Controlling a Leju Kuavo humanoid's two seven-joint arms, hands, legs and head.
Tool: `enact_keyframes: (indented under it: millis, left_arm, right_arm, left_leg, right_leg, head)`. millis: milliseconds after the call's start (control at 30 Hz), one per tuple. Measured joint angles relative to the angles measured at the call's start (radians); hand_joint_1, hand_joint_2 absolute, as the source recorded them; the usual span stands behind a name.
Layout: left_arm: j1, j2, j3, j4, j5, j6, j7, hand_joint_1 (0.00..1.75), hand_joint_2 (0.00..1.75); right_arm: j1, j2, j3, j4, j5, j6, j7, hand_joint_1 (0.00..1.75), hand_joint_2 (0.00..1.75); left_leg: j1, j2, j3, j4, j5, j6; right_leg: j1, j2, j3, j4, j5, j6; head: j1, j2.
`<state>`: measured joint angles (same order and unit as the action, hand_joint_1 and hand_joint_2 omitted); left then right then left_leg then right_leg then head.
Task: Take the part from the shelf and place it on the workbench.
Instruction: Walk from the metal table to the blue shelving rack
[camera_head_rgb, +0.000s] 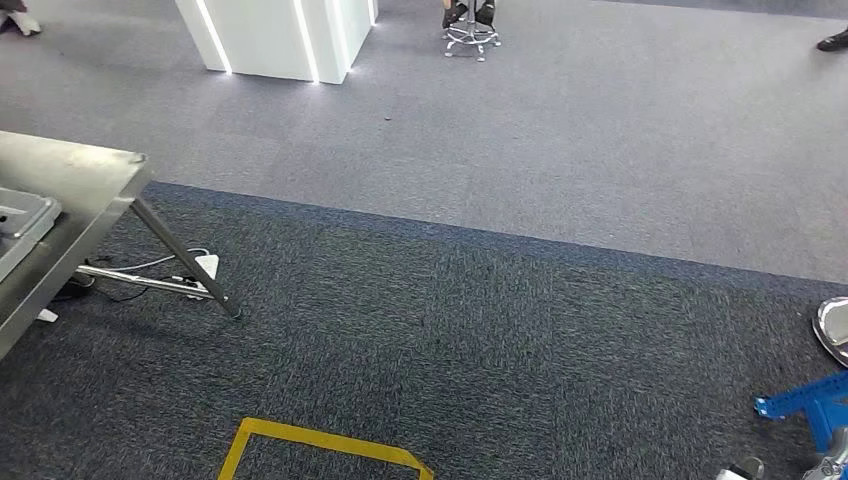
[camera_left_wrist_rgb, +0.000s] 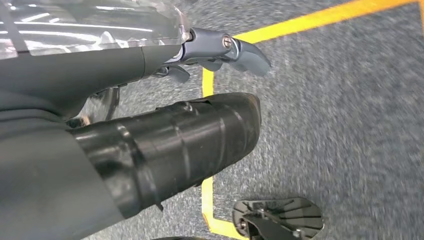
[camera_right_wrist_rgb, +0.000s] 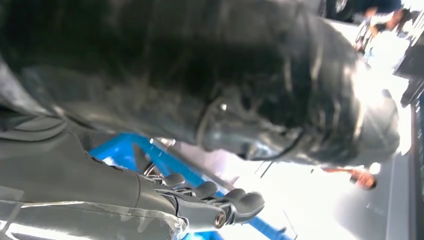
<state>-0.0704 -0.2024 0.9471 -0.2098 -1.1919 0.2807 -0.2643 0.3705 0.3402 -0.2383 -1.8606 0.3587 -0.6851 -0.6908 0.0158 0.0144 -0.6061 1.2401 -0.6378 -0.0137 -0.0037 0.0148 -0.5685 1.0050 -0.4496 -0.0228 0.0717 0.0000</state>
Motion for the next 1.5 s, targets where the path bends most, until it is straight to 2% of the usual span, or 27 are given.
enact_keyframes:
  millis: [33, 67, 133, 200, 267, 333, 400, 467, 533, 567, 633, 700, 767, 833, 867, 933, 1000, 1033, 1067, 1100, 1167, 1233, 1300, 1333, 1400, 1433, 1500]
  left_arm:
    - [0.002, 0.0, 0.0, 0.0, 0.0, 0.0, 0.0, 0.0, 0.0]
    - [0.003, 0.0, 0.0, 0.0, 0.0, 0.0, 0.001, 0.0, 0.0]
    - [0.004, 0.0, 0.0, 0.0, 0.0, 0.0, 0.001, 0.0, 0.0]
    - [0.004, 0.001, 0.001, 0.0, 0.001, -0.001, 0.002, 0.0, 0.0]
    - [0.002, 0.001, 0.001, 0.0, 0.001, -0.002, 0.001, 0.0, 0.0]
    - [0.001, 0.001, 0.001, 0.0, 0.003, -0.003, 0.001, 0.0, 0.0]
    - [0.0, 0.001, 0.002, 0.0, 0.004, -0.004, -0.001, 0.0, 0.0]
    - [0.002, 0.001, 0.002, 0.0, 0.005, -0.005, -0.002, 0.0, 0.0]
    - [0.005, 0.001, 0.004, 0.0, 0.005, -0.006, -0.002, 0.0, 0.0]
    - [0.006, 0.001, 0.005, 0.0, 0.005, -0.008, -0.002, 0.0, 0.0]
    - [0.005, 0.001, 0.006, 0.0, 0.005, -0.011, 0.0, 0.0, 0.0]
    - [0.005, 0.0, 0.007, 0.0, 0.005, -0.014, 0.001, 0.0, 0.0]
    - [0.004, 0.0, 0.007, 0.0, 0.005, -0.014, 0.002, 0.0, 0.0]
    - [0.002, 0.0, 0.008, 0.0, 0.005, -0.014, 0.003, 0.0, 0.0]
    - [0.0, -0.001, 0.008, 0.0, 0.004, -0.014, 0.003, 0.0, 0.0]
    - [-0.002, -0.001, 0.009, 0.0, 0.004, -0.014, 0.004, 0.0, 0.0]
    - [0.0, -0.002, 0.009, 0.0, 0.003, -0.014, 0.004, 0.0, 0.0]
    - [0.002, -0.002, 0.01, 0.0, 0.003, -0.014, 0.005, 0.0, 0.0]
    - [0.004, -0.002, 0.01, 0.0, 0.002, -0.014, 0.005, 0.0, 0.0]
    - [0.006, -0.002, 0.01, 0.0, 0.001, -0.014, 0.006, 0.0, 0.0]
    - [0.007, -0.002, 0.012, 0.0, -0.001, -0.015, 0.007, 0.0, 0.0]
    - [0.007, -0.002, 0.015, 0.0, 0.0, -0.015, 0.007, 0.0, 0.0]
    - [0.004, -0.002, 0.021, 0.0, 0.004, -0.014, 0.007, 0.0, 0.0]
    - [0.002, -0.003, 0.023, 0.0, 0.006, -0.014, 0.007, 0.0, 0.0]
    - [-0.001, -0.006, 0.027, 0.0, 0.012, -0.011, 0.01, 0.0, 0.0]
    - [0.0, -0.008, 0.029, 0.0, 0.014, -0.009, 0.011, 0.0, 0.0]
    - [0.006, -0.01, 0.036, 0.0, 0.018, -0.005, 0.013, 0.0, 0.0]
  right_arm:
    - [0.001, 0.001, 0.0, 0.0, -0.001, 0.0, 0.0, 0.0, 0.0]
    - [0.001, 0.002, 0.0, 0.0, -0.001, 0.0, 0.0, 0.0, 0.0]
    - [0.002, 0.002, -0.002, 0.0, -0.002, -0.001, 0.0, 0.0, 0.0]
    - [0.002, 0.002, -0.007, 0.0, -0.004, -0.001, 0.001, 0.0, 0.0]
    - [0.003, 0.002, -0.014, 0.0, -0.007, 0.001, 0.003, 0.0, 0.0]
    - [0.005, 0.002, -0.024, 0.0, -0.007, 0.002, 0.003, 0.0, 0.0]
    - [0.008, 0.002, -0.036, 0.0, -0.007, 0.003, 0.003, 0.0, 0.0]
    - [0.008, 0.002, -0.044, 0.0, -0.007, 0.006, 0.005, 0.0, 0.0]
    - [0.007, 0.002, -0.05, 0.004, -0.009, 0.013, 0.013, 0.0, 0.0]
    - [0.007, 0.002, -0.054, 0.006, -0.011, 0.018, 0.018, 0.0, 0.0]
    - [0.007, 0.002, -0.065, 0.013, -0.018, 0.028, 0.024, 0.0, 0.0]
    - [0.005, 0.002, -0.078, 0.022, -0.024, 0.04, 0.027, 0.0, 0.0]
    - [0.001, 0.003, -0.094, 0.035, -0.028, 0.052, 0.029, 0.0, 0.0]
    - [-0.001, 0.003, -0.111, 0.046, -0.031, 0.06, 0.03, 0.0, 0.0]
    - [0.0, 0.003, -0.118, 0.049, -0.032, 0.062, 0.03, 0.0, 0.0]
    - [-0.002, 0.003, -0.127, 0.055, -0.033, 0.063, 0.03, 0.0, 0.0]
    - [-0.006, 0.005, -0.13, 0.062, -0.034, 0.064, 0.033, 0.0, 0.0]
    - [-0.007, 0.005, -0.132, 0.066, -0.034, 0.064, 0.034, 0.0, 0.0]
    - [-0.007, 0.005, -0.134, 0.07, -0.033, 0.065, 0.036, 0.0, 0.0]
    - [-0.008, 0.005, -0.138, 0.074, -0.028, 0.069, 0.041, 0.0, 0.0]
    - [-0.015, 0.005, -0.155, 0.091, -0.004, 0.09, 0.059, 0.0, 0.0]
    - [-0.034, 0.005, -0.188, 0.127, 0.022, 0.138, 0.076, 0.0, 0.0]
    - [-0.077, 0.005, -0.258, 0.2, 0.033, 0.21, 0.078, 0.0, 0.0]
    - [-0.103, 0.005, -0.314, 0.252, 0.035, 0.243, 0.077, 0.0, 0.0]
    - [-0.144, 0.005, -0.452, 0.37, 0.045, 0.281, 0.067, 0.0, 0.0]
    - [-0.164, 0.005, -0.519, 0.428, 0.059, 0.276, 0.069, 0.0, 0.0]
    - [-0.213, 0.003, -0.647, 0.563, 0.108, 0.229, 0.104, 0.0, 0.0]
  left_leg:
    - [0.0, -0.004, -0.023, 0.041, -0.008, 0.0]
    - [0.0, -0.005, -0.028, 0.042, 0.008, 0.001]
    - [0.0, -0.019, 0.005, -0.055, 0.083, 0.006]
    - [0.001, -0.06, 0.05, -0.172, 0.135, 0.013]
    - [-0.002, -0.08, 0.064, -0.212, 0.141, 0.019]
    - [-0.003, -0.06, 0.068, -0.22, 0.147, 0.03]
    - [-0.001, -0.037, 0.073, -0.232, 0.155, 0.044]
    - [-0.002, -0.012, 0.074, -0.237, 0.157, 0.052]
    - [-0.004, 0.015, 0.073, -0.237, 0.155, 0.054]
    - [-0.004, 0.029, 0.073, -0.236, 0.154, 0.053]
    - [-0.004, 0.053, 0.076, -0.235, 0.149, 0.05]
    - [-0.007, 0.073, 0.082, -0.232, 0.141, 0.04]
    - [-0.01, 0.088, 0.089, -0.23, 0.133, 0.028]
    - [-0.011, 0.106, 0.098, -0.232, 0.128, 0.017]
    - [-0.008, 0.105, 0.102, -0.229, 0.123, 0.011]
    - [-0.003, 0.064, 0.086, -0.181, 0.087, 0.002]
    - [-0.001, 0.01, 0.028, -0.058, 0.021, 0.0]
    - [-0.001, -0.001, -0.007, 0.009, -0.004, 0.0]
    - [-0.001, -0.005, -0.031, 0.052, -0.011, 0.001]
    - [-0.001, -0.006, -0.039, 0.059, 0.004, 0.003]
    - [-0.001, -0.021, -0.004, -0.042, 0.082, 0.01]
    - [0.0, -0.063, 0.046, -0.169, 0.14, 0.016]
    - [-0.002, -0.081, 0.063, -0.212, 0.147, 0.02]
    - [-0.003, -0.073, 0.065, -0.216, 0.149, 0.023]
    - [-0.002, -0.056, 0.069, -0.227, 0.158, 0.038]
    - [-0.001, -0.047, 0.07, -0.233, 0.162, 0.046]
    - [-0.002, -0.021, 0.071, -0.239, 0.164, 0.054]
  right_leg:
    - [0.001, 0.014, 0.0, 0.001, 0.0, -0.001]
    - [0.002, 0.029, 0.0, 0.004, -0.001, -0.001]
    - [0.001, 0.059, 0.0, 0.012, -0.004, 0.002]
    - [0.002, 0.084, -0.005, 0.023, -0.009, 0.01]
    - [-0.001, 0.104, -0.014, 0.028, -0.009, 0.022]
    - [-0.004, 0.111, -0.02, 0.029, -0.006, 0.034]
    - [-0.003, 0.066, -0.035, 0.061, -0.029, 0.043]
    - [-0.003, 0.01, -0.085, 0.166, -0.089, 0.049]
    - [-0.008, -0.004, -0.14, 0.277, -0.133, 0.056]
    - [-0.011, -0.005, -0.15, 0.296, -0.132, 0.059]
    - [-0.016, -0.016, -0.117, 0.234, -0.085, 0.062]
    - [-0.015, -0.059, -0.047, 0.103, -0.03, 0.06]
    - [-0.008, -0.089, -0.012, 0.033, -0.015, 0.049]
    - [-0.003, -0.074, -0.012, 0.027, -0.018, 0.034]
    - [-0.003, -0.063, -0.01, 0.024, -0.016, 0.028]
    - [-0.008, -0.041, -0.006, 0.017, -0.012, 0.014]
    - [-0.008, -0.018, -0.007, 0.017, -0.01, 0.005]
    - [-0.007, -0.004, -0.008, 0.018, -0.01, 0.004]
    - [-0.005, 0.011, -0.008, 0.019, -0.01, 0.003]
    - [-0.004, 0.026, -0.007, 0.02, -0.01, 0.002]
    - [-0.004, 0.057, -0.004, 0.022, -0.011, 0.003]
    - [-0.003, 0.083, -0.005, 0.026, -0.013, 0.009]
    - [-0.003, 0.104, -0.011, 0.027, -0.011, 0.022]
    - [-0.004, 0.114, -0.014, 0.025, -0.009, 0.03]
    - [-0.007, 0.097, -0.017, 0.033, -0.014, 0.042]
    - [-0.007, 0.071, -0.029, 0.058, -0.032, 0.047]
    - [-0.006, 0.016, -0.084, 0.166, -0.091, 0.054]
  head:
    - [0.0, 0.0]
    - [0.0, 0.0]
    - [0.0, 0.0]
    - [0.0, 0.0]
    - [0.0, 0.0]
    - [0.0, 0.0]
    - [0.001, 0.0]
    - [0.002, 0.0]
    - [0.001, 0.0]
    - [0.001, 0.0]
    - [0.001, 0.0]
    - [0.001, 0.0]
    - [0.001, 0.0]
    - [0.0, 0.0]
    - [0.0, 0.0]
    - [0.0, 0.0]
    - [0.0, 0.0]
    - [0.0, 0.0]
    - [0.0, 0.0]
    - [0.0, 0.0]
    - [0.0, 0.0]
    - [0.0, 0.0]
    - [0.0, 0.0]
    - [0.0, 0.0]
    - [0.001, 0.0]
    - [0.003, 0.0]
    - [0.006, 0.0]
